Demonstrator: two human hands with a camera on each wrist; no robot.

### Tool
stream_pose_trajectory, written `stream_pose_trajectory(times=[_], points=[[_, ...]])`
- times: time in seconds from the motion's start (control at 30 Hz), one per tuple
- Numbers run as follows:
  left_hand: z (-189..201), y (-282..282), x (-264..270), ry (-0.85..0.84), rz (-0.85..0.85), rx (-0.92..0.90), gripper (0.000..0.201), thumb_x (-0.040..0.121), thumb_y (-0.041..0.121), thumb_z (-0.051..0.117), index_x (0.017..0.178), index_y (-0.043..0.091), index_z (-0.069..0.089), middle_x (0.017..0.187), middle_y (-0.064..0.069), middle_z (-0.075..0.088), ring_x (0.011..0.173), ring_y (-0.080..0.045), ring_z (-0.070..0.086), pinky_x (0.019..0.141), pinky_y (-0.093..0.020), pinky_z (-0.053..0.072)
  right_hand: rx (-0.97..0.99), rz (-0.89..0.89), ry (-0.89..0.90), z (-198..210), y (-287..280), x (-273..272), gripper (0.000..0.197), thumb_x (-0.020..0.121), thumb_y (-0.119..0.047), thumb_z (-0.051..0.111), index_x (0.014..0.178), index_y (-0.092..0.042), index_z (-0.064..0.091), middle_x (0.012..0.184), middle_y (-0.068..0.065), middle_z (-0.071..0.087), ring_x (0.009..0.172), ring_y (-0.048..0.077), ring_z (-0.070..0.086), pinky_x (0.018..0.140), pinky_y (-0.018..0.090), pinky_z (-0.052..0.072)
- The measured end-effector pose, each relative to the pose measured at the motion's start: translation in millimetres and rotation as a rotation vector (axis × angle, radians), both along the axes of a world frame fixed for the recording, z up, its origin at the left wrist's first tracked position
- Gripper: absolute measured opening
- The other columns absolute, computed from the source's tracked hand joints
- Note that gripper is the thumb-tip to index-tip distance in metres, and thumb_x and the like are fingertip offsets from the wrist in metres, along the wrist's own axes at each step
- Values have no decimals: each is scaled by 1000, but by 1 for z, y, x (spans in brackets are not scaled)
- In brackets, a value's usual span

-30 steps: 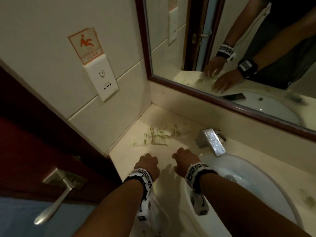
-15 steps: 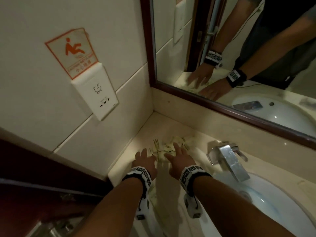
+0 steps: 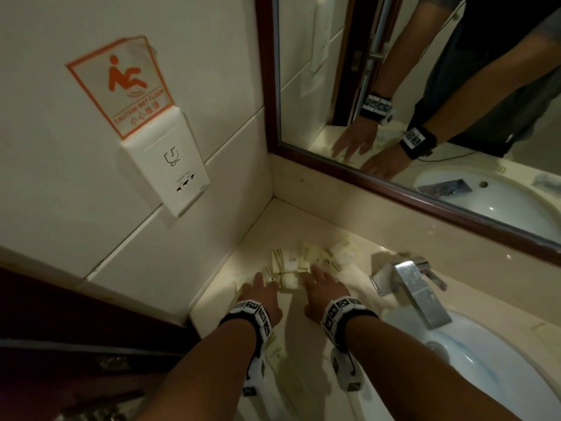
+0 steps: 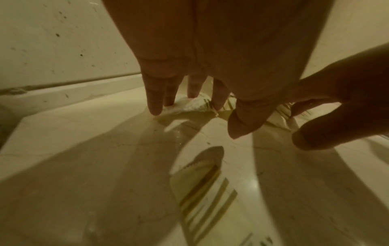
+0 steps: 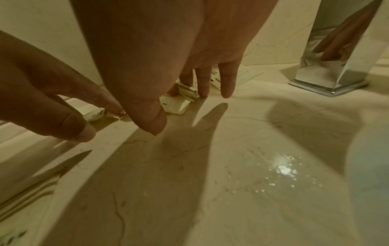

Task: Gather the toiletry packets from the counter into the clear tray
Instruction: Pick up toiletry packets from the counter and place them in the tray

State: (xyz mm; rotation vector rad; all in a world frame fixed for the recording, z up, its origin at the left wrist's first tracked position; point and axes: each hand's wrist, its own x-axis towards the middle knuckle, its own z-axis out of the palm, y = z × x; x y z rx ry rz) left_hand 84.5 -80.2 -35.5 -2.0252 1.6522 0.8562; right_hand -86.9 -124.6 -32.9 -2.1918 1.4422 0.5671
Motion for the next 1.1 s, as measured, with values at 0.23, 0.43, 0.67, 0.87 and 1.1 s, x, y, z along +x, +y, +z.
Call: stream_pose_trajectory(times=[0.23,0.43,0.67,0.87,1.1], points=[[11,0,-6,-51,-85,-76,54,96,20,47,147,12,35,160,-6,18,134,-33,41,108,-44,41,-58,38,-54,12,15,-12,73,93,-27,53,155,-22,15,167,-1,0,143,29,30,109,48,40],[31,3,-17,-44,-38,-230,48,93,27,49,139,14,43,153,-2,29,124,-29,48,99,-41,46,-86,36,-115,37,31,-24,69,94,-27,46,156,-20,15,167,1,2,143,29,31,110,46,38],[68,5,-23,2,-34,-457,29,98,33,42,121,23,56,125,-1,55,112,-20,58,89,-31,46,-224,13,-163,76,46,-50,56,93,-24,46,149,-23,35,157,0,33,131,26,48,98,43,48],[98,12,-75,23,-124,-487,30,97,24,41,123,26,55,126,1,59,116,-20,58,93,-31,45,-338,21,-181,111,67,-92,42,94,-22,41,134,-23,55,132,1,59,112,27,62,91,44,54],[126,27,-162,74,-262,-517,33,98,23,43,129,27,52,131,0,57,120,-21,56,96,-34,46,-395,-90,-177,134,85,-163,38,92,-25,43,126,-32,59,127,-6,63,108,22,65,88,38,54]])
